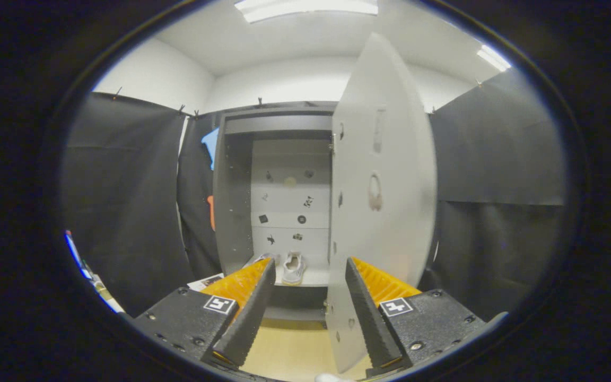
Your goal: Open the shoe cabinet door, grab the shoes and put them into the shoe cabinet, then close the shoe cabinet door.
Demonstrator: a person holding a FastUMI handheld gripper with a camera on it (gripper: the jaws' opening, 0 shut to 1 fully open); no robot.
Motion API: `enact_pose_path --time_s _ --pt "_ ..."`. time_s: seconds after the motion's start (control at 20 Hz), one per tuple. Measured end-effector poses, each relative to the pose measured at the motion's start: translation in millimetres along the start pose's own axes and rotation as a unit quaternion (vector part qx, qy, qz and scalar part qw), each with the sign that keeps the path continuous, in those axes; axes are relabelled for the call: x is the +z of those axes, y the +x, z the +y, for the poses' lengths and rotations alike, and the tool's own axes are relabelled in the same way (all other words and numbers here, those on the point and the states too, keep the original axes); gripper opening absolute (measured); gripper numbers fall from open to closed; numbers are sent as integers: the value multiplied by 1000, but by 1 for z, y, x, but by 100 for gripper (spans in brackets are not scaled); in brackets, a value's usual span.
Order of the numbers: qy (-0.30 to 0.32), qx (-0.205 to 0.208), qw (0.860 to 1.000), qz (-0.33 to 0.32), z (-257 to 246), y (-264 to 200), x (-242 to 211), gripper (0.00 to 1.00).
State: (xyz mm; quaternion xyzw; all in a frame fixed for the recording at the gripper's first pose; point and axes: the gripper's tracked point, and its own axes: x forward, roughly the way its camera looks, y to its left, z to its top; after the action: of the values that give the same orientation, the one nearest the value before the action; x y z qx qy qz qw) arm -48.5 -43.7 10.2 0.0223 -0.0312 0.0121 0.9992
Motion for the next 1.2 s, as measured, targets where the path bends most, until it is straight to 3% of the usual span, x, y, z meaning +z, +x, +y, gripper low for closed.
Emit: enact_pose_path --time_s 0.2,0.35,0.45,0.8,1.2 --pt "7 -8 1000 9 -49 -39 -7 82" --pt "26 -18 999 12 -85 -55 -9 99" --pt "24 -36 999 14 -118 -57 -16 98" --pt "23 -47 998 38 -180 -28 -39 99" --pt "33 10 998 58 -178 23 -60 99"
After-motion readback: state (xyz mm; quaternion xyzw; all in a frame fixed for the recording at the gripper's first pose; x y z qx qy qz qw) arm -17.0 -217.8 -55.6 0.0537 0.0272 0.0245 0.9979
